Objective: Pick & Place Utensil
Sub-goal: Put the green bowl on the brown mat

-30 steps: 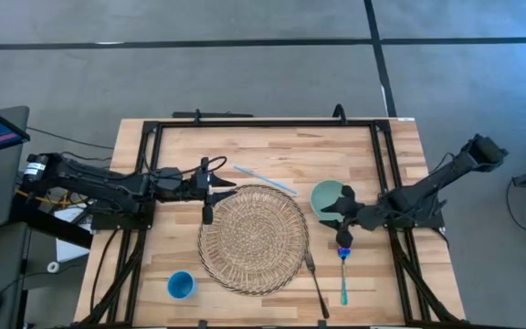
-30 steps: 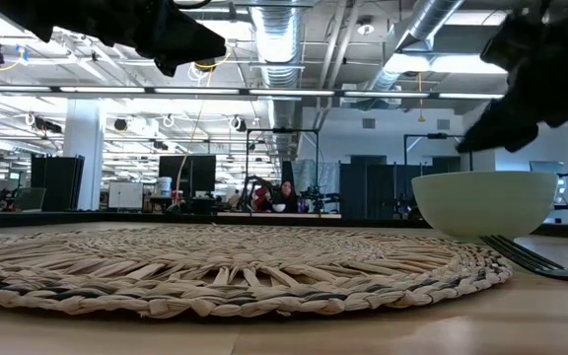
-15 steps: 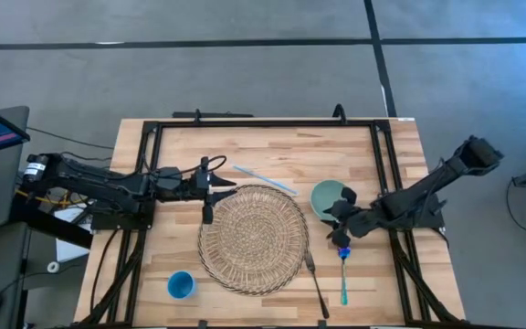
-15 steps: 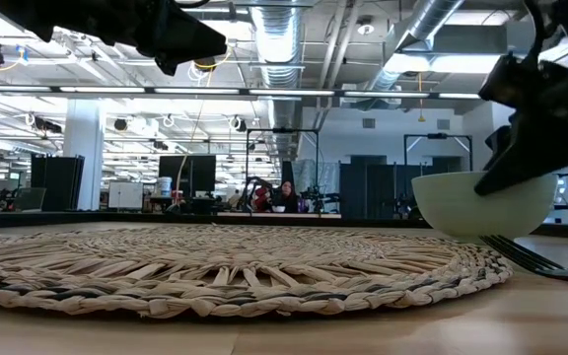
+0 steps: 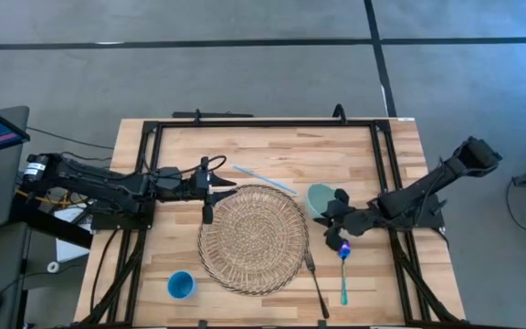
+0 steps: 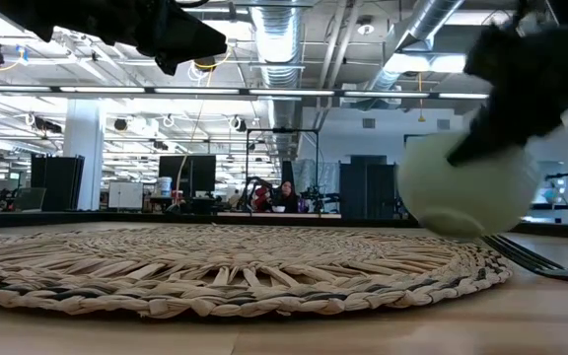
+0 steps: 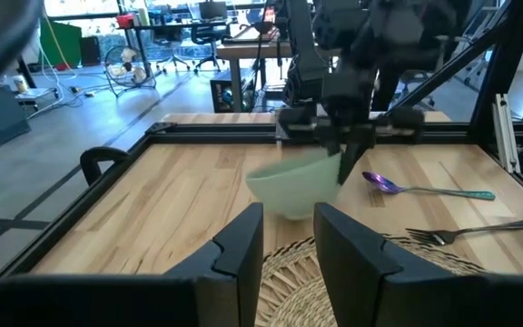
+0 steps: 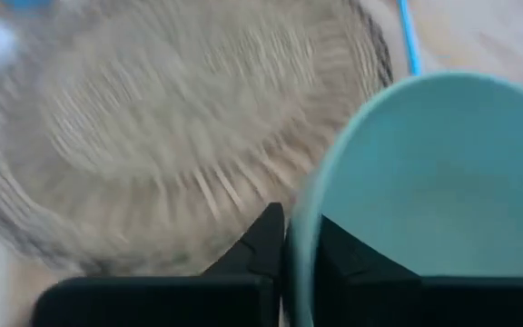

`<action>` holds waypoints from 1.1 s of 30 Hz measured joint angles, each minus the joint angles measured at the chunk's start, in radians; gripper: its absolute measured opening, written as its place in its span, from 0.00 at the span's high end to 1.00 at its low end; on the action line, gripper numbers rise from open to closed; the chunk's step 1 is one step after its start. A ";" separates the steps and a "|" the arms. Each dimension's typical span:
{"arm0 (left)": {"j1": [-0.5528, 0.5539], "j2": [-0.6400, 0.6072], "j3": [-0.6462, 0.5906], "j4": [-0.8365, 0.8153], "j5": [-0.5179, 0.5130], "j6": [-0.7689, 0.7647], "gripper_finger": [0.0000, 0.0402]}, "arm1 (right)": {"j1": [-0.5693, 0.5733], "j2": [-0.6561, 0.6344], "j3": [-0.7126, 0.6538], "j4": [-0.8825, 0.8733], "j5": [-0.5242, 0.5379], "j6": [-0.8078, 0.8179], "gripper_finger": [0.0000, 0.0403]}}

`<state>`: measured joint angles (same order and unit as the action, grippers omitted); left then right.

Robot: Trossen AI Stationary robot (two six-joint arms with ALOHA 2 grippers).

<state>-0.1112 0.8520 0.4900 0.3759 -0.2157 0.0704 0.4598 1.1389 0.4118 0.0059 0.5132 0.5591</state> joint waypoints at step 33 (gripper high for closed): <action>0.000 0.000 0.000 0.008 0.002 -0.079 0.75 | 0.012 0.984 1.150 -0.343 -0.436 -0.514 0.99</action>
<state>-0.1116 0.8516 0.4900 0.3842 -0.2142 -0.0087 0.4720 2.1229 1.5618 -0.3371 0.0775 0.0447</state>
